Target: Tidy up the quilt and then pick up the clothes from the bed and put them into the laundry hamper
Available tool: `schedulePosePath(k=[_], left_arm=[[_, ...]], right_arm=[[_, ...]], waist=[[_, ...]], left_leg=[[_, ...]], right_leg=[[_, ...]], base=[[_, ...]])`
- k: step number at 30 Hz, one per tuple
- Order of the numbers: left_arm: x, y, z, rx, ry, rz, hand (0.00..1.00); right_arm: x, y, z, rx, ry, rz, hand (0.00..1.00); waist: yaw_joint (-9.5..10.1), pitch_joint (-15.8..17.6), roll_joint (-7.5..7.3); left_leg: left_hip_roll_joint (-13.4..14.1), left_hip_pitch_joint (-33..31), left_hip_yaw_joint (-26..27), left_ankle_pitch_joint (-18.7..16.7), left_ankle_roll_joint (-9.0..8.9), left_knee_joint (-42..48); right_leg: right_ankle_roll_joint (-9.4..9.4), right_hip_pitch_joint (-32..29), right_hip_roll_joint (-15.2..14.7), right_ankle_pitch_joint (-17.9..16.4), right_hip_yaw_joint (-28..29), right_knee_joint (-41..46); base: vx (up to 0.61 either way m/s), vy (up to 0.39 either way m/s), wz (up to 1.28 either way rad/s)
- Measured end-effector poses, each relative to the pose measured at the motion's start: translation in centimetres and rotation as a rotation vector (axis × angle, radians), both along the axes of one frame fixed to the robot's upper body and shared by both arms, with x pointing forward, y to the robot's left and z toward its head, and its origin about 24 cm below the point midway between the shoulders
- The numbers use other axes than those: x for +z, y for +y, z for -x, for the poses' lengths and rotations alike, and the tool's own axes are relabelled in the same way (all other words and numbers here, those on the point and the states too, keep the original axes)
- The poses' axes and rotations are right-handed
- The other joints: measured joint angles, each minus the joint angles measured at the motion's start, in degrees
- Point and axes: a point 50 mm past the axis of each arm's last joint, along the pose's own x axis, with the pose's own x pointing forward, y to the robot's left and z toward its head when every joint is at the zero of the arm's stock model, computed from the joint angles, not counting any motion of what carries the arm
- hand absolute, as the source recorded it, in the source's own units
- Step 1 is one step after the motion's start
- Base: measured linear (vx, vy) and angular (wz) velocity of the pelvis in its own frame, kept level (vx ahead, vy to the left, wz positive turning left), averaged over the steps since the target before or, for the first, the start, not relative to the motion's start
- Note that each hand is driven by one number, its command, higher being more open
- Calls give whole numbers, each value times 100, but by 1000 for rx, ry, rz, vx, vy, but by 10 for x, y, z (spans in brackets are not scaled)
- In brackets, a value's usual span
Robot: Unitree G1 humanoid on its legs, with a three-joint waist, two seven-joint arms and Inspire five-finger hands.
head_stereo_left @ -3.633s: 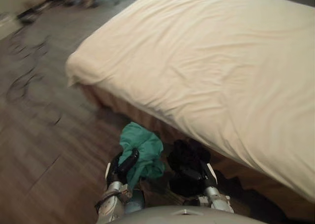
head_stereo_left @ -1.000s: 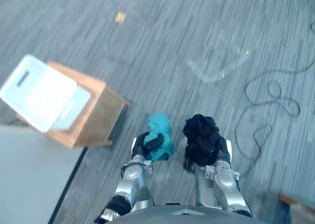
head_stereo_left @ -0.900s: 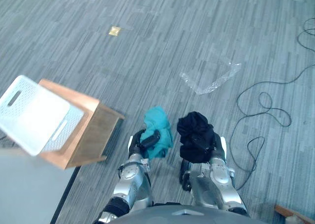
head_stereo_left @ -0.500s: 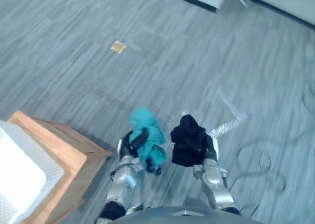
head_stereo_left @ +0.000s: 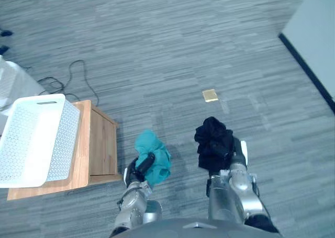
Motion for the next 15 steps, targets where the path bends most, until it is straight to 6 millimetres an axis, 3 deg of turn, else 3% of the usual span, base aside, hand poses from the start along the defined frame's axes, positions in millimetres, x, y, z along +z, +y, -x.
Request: schedulePosePath(k=[1, 2, 3, 4, 6, 8, 10, 12, 13, 14, 15], left_arm=[[1, 1, 1, 7, -10, 11, 0], [1, 1, 1, 8, -11, 13, 0], [2, 2, 1, 21, -17, 18, 0], [1, 10, 4, 57, -9, 13, 0], [0, 15, 8, 96, -3, 23, 0], [7, 19, 4, 115, -49, 29, 0], [14, 20, -2, 112, -97, 34, 0], [19, 19, -6, 98, -130, 42, 0], [20, 19, -7, 96, -137, 44, 0], [25, 20, -9, 98, -159, 44, 0], [27, 21, -11, 108, -171, 45, 0]], right_arm=[[10, 2, -5, 19, -47, -5, 0], [12, 3, -5, 26, -56, -11, 0], [18, 5, -4, 41, -84, -38, 0], [24, 10, 2, 69, -116, -59, 0], [24, 13, 12, 74, -133, -78, 0], [25, 11, 17, 65, -147, -88, 0], [24, 11, 17, 55, -146, -109, 0], [21, 8, 21, 41, -134, -111, 0], [20, 7, 22, 32, -129, -111, 0], [19, 5, 25, 21, -121, -112, 0], [18, 5, 25, 11, -118, -119, 0]], waist=[[-18, 0, -34], [-19, 0, -33], [-9, -1, -23], [85, 24, -28], [122, 56, -84], [119, 63, -103], [132, 73, -119], [121, 102, -166], [106, 109, -186], [55, 89, -173], [45, 40, -360]], left_leg=[[85, -328, 37, 537, -46, 651], [108, -452, 78, 678, -69, 823], [264, -865, 372, 1243, -39, 1453], [635, -1432, 1128, 1479, 67, 2491], [639, -1828, 1684, 1069, 145, 3264], [387, -2372, 2421, 649, 140, 3358], [390, -2786, 3516, 435, 254, 2533], [485, -2877, 4907, 408, 426, 1435], [540, -2865, 5317, 433, 472, 1150], [647, -2802, 6070, 606, 964, 715], [348, -2732, 6301, 455, 1257, 704]], right_leg=[[-152, 170, 19, -352, -327, 173], [-195, 227, 48, -382, -401, 142], [-269, 450, 139, -426, -561, -100], [-378, 990, 325, -395, -757, -647], [-442, 1550, 383, -403, -927, -1072], [-461, 2017, 380, -421, -1158, -1485], [-361, 2346, 309, -452, -1473, -1773], [-111, 2680, 62, -661, -1955, -1831], [-26, 2801, -5, -753, -2154, -1815], [174, 3037, -111, -996, -2537, -1661], [342, 3117, -357, -1185, -2806, -1440]], base=[[403, -583, 72], [301, -433, 69], [337, -408, 41], [328, -350, 43], [325, -232, 37], [335, -102, 49], [288, 15, 67], [277, 68, 109], [359, 111, 152], [415, 115, 163], [576, 168, 169]])
